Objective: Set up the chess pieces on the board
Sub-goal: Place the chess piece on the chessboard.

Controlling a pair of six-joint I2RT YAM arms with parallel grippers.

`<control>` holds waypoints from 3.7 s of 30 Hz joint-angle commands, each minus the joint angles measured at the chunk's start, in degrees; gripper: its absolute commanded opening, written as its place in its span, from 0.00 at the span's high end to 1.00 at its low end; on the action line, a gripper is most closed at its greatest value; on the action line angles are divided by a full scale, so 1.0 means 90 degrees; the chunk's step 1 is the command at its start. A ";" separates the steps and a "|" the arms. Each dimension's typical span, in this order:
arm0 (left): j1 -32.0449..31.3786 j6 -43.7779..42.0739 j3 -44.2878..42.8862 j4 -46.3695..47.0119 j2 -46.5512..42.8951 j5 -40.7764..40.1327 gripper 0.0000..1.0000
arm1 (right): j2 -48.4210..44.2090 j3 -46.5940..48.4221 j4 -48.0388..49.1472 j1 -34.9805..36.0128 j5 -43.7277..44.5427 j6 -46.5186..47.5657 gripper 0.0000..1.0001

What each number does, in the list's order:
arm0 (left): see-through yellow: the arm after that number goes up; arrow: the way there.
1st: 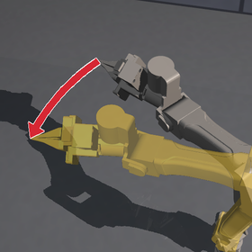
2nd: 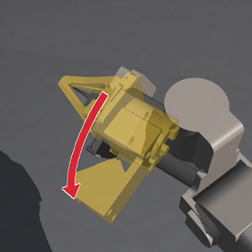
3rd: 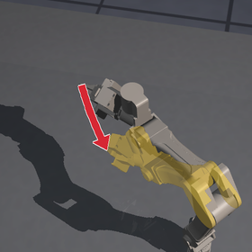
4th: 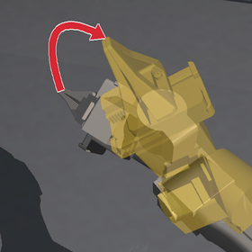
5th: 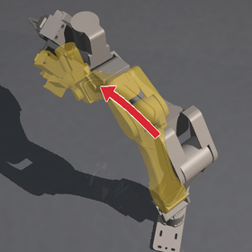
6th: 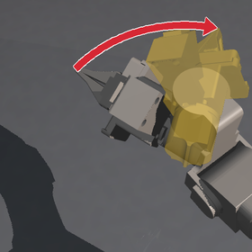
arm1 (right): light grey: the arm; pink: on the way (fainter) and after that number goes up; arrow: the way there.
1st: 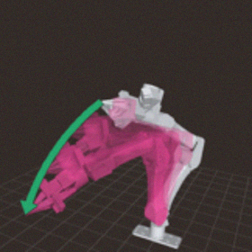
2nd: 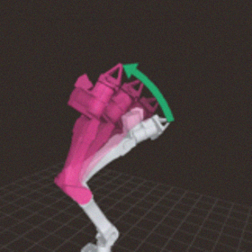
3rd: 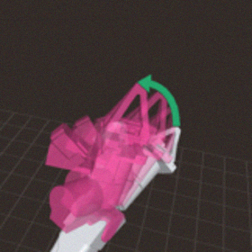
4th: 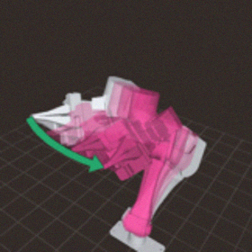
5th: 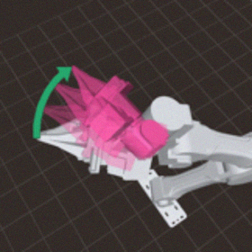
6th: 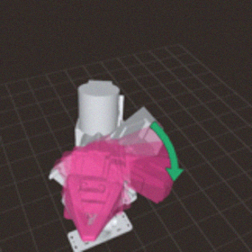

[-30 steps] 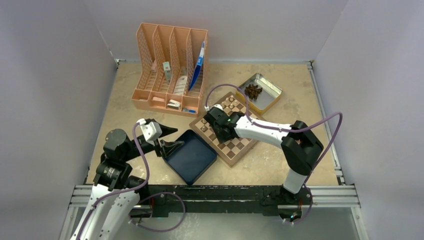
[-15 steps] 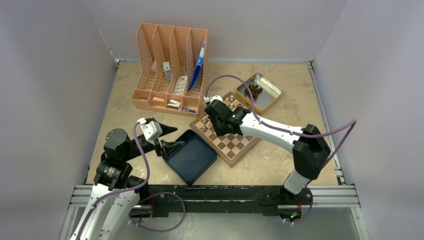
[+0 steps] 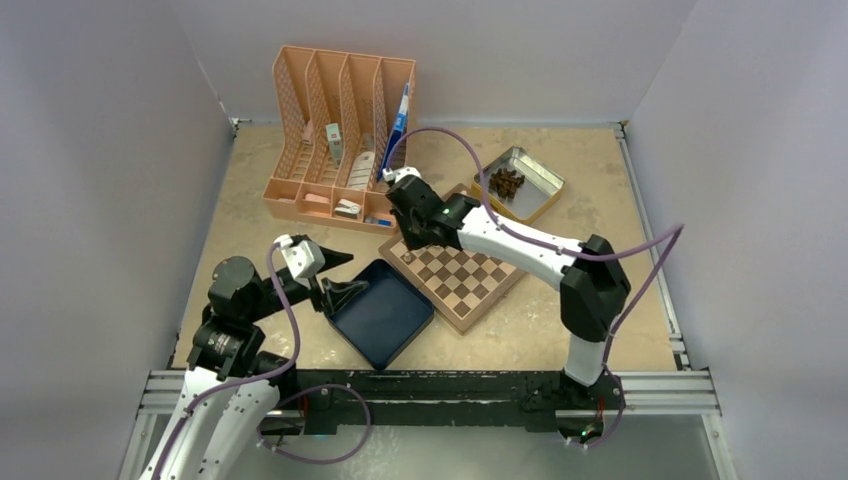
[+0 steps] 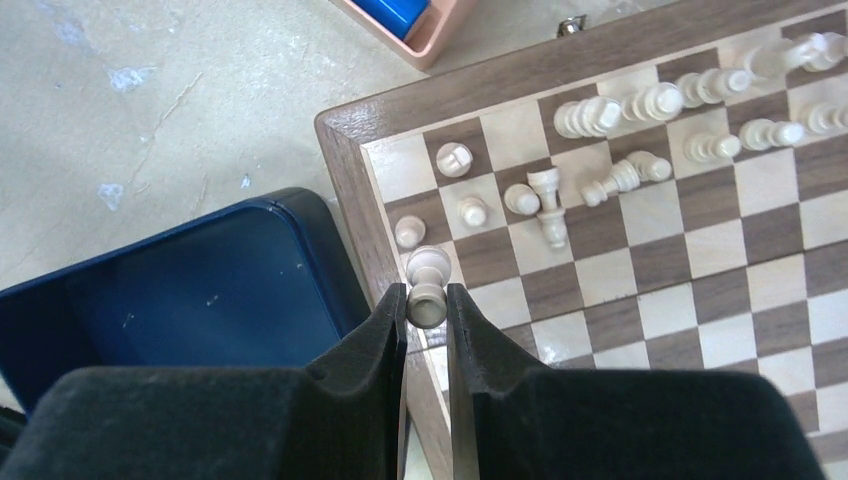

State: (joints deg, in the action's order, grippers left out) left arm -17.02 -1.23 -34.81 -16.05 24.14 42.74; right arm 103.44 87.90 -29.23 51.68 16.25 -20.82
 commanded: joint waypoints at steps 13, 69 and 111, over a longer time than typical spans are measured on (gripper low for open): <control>-0.0012 -0.0146 -0.0069 0.0012 -0.0058 -0.0225 0.42 | 0.1167 0.1276 -0.0029 -0.0011 -0.0201 0.0272 0.87; -0.0011 -0.0195 -0.0068 0.0021 -0.0107 -0.0166 0.42 | 0.2161 0.1559 -0.0354 -0.0010 -0.0111 0.0171 0.83; -0.0011 -0.0278 -0.0039 -0.0023 -0.0149 -0.0076 0.42 | 0.1408 0.1397 0.0039 -0.0029 -0.0262 0.0188 0.67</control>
State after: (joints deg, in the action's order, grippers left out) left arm -17.02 -2.68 -34.81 -17.50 22.50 41.32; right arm 122.58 100.51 -30.74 51.68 14.04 -19.20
